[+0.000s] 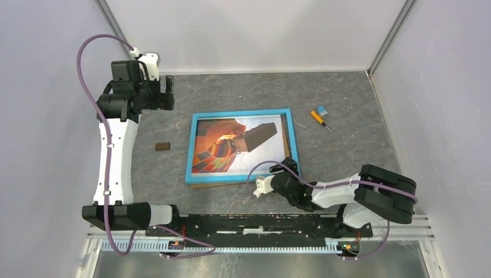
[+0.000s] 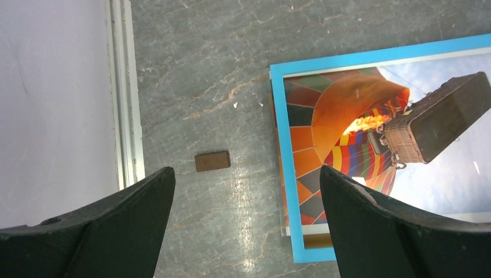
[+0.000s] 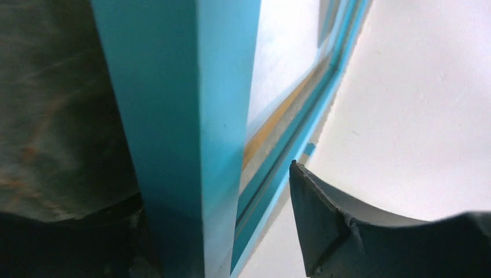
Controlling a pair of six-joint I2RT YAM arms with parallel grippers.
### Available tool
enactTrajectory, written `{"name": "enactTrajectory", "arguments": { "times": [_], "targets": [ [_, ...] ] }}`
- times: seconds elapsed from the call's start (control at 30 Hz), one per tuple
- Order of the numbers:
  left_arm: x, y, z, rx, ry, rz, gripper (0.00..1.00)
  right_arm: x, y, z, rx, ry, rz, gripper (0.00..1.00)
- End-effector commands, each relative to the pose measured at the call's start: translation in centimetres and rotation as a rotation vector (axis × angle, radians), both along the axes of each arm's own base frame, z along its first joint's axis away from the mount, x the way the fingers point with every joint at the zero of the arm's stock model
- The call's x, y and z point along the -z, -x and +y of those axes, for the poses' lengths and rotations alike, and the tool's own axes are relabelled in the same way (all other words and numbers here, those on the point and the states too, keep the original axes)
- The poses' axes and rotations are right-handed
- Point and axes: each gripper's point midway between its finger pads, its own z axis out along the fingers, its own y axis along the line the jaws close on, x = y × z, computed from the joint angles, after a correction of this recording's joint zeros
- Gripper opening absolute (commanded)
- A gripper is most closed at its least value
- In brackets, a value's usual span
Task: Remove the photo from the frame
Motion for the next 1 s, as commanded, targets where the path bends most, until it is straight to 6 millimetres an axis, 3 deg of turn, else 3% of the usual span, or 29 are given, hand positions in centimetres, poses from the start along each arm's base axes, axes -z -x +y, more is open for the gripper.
{"name": "enactTrajectory", "arguments": {
  "times": [0.0, 0.27, 0.67, 0.97],
  "targets": [
    [-0.2, 0.0, -0.2, 0.053, -0.028, -0.036, 1.00, 0.2, 1.1, 1.2, -0.037, -0.043, 0.068, 0.71],
    [3.4, 0.4, -1.7, 0.202, -0.025, 0.079, 1.00, 1.9, 4.1, 1.6, -0.176, 0.016, 0.262, 0.97],
    [9.4, 1.0, -3.2, 0.358, 0.000, 0.261, 1.00, 1.4, 8.8, 3.1, -0.366, 0.001, 0.532, 0.98],
    [12.5, 4.5, -4.0, 0.506, -0.032, 0.332, 1.00, 4.2, 10.5, 1.4, -0.367, 0.104, 0.649, 0.98]
  ]
}}
